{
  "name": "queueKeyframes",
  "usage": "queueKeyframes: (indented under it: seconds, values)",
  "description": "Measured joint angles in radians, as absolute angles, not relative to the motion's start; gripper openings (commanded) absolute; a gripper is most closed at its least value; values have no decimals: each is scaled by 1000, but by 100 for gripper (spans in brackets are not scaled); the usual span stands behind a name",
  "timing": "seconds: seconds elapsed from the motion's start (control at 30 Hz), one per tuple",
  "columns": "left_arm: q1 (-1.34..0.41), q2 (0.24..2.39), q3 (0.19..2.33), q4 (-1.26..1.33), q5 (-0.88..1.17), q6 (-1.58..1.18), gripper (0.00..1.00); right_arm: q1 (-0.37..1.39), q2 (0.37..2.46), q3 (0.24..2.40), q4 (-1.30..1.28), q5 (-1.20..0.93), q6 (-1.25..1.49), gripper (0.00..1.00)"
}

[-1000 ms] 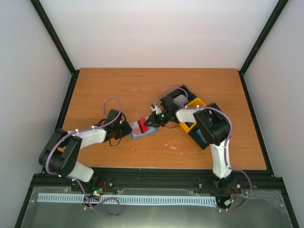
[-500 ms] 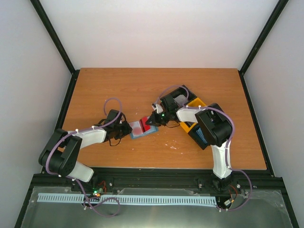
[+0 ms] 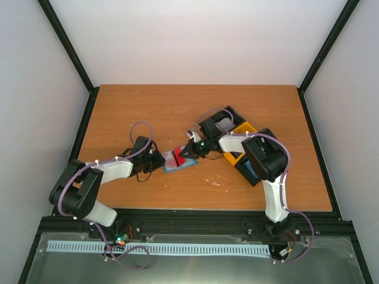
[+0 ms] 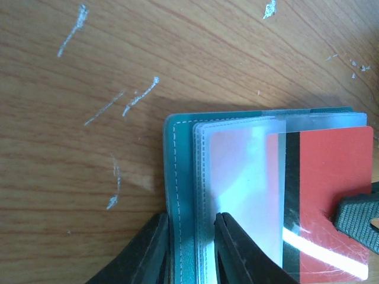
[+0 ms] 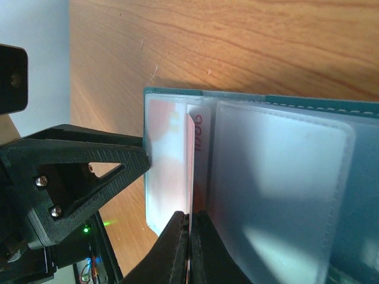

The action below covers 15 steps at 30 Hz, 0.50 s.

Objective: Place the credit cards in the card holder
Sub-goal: Insert the credit card into the card holder.

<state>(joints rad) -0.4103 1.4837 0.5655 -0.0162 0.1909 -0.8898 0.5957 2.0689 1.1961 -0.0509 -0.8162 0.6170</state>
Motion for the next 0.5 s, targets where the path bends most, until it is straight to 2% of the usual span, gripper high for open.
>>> queueKeyframes:
  seconds: [0.5]
  values:
    - [-410, 1484, 562, -10, 194, -888, 25, 643, 2099, 1196, 39, -846, 724, 5]
